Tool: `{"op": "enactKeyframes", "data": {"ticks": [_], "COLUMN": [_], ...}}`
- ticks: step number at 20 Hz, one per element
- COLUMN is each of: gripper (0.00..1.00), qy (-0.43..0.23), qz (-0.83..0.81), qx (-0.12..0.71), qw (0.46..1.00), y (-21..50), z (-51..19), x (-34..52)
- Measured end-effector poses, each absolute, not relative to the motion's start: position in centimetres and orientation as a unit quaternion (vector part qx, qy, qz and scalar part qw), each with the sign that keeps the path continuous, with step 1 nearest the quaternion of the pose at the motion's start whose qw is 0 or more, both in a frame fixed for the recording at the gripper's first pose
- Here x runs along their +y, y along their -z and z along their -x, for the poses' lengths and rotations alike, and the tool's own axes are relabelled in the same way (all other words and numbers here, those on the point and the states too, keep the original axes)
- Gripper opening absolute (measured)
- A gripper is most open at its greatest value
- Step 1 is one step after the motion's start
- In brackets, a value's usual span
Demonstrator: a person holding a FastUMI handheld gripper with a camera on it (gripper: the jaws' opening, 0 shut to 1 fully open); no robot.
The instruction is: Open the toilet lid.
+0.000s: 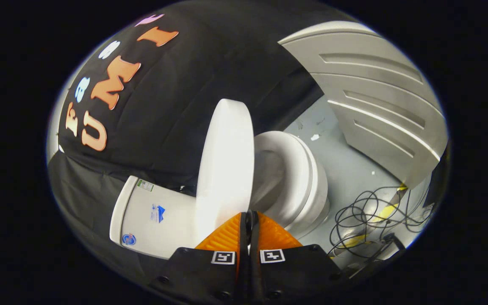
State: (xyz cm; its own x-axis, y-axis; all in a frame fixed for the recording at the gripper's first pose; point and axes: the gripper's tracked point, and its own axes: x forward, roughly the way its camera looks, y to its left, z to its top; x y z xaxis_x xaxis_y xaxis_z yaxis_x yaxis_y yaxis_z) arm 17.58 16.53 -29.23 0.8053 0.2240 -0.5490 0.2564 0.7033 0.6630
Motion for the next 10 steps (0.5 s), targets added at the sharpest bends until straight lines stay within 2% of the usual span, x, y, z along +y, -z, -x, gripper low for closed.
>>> {"op": "enactKeyframes", "data": {"ticks": [4, 10], "gripper": [0.08, 0.08], "qy": [0.004, 0.022], "qz": [-0.303, -0.231], "qx": [0.297, 0.293], "qw": [0.906, 0.928], "y": [24.6, 21.6], "z": [-17.8, -18.0], "x": [18.8, 21.0]}}
